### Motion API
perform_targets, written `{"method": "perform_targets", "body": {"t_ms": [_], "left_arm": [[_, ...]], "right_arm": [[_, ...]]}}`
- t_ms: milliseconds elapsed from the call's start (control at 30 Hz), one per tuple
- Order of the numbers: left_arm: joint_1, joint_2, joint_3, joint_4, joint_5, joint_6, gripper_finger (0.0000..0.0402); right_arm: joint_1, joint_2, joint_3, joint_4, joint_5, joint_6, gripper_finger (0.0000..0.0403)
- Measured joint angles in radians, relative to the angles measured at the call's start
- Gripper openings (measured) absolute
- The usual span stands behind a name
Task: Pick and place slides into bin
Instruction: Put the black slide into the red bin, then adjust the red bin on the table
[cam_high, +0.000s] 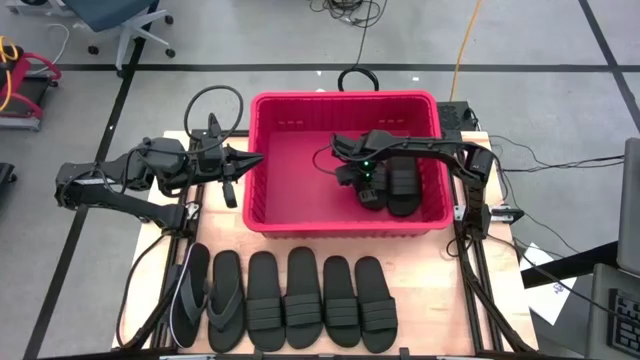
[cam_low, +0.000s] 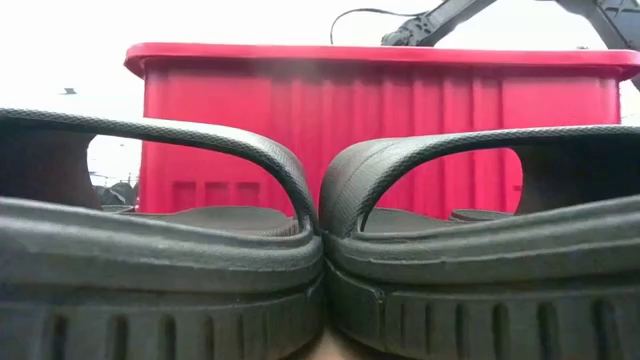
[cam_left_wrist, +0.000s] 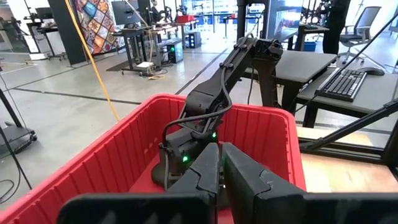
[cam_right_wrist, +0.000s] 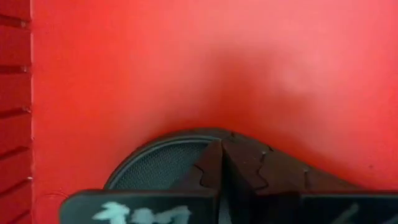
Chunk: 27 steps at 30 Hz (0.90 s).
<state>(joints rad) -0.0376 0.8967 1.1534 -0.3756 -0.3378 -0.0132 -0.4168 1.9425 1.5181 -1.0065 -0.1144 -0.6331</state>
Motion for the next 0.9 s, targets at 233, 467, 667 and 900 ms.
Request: {"method": "perform_targets", "body": {"t_ms": [233, 467, 667, 900], "left_arm": [[0.000, 0.000, 0.000, -0.001, 0.044, -0.001, 0.0024], [-0.002, 0.000, 0.000, -0.002, 0.075, -0.024, 0.0024], [-0.008, 0.000, 0.000, -0.003, 0.100, -0.043, 0.0024], [-0.050, 0.015, 0.000, -0.084, 0.232, -0.104, 0.0021]], "right_arm": [[-0.001, -0.023, -0.001, 0.035, -0.026, 0.014, 0.0000], [0.018, -0.093, -0.001, 0.127, -0.033, 0.061, 0.0000], [0.026, -0.233, 0.057, 0.106, -0.096, 0.122, 0.0000], [0.057, -0.457, 0.078, -0.004, -0.108, 0.157, 0.0000]]}}
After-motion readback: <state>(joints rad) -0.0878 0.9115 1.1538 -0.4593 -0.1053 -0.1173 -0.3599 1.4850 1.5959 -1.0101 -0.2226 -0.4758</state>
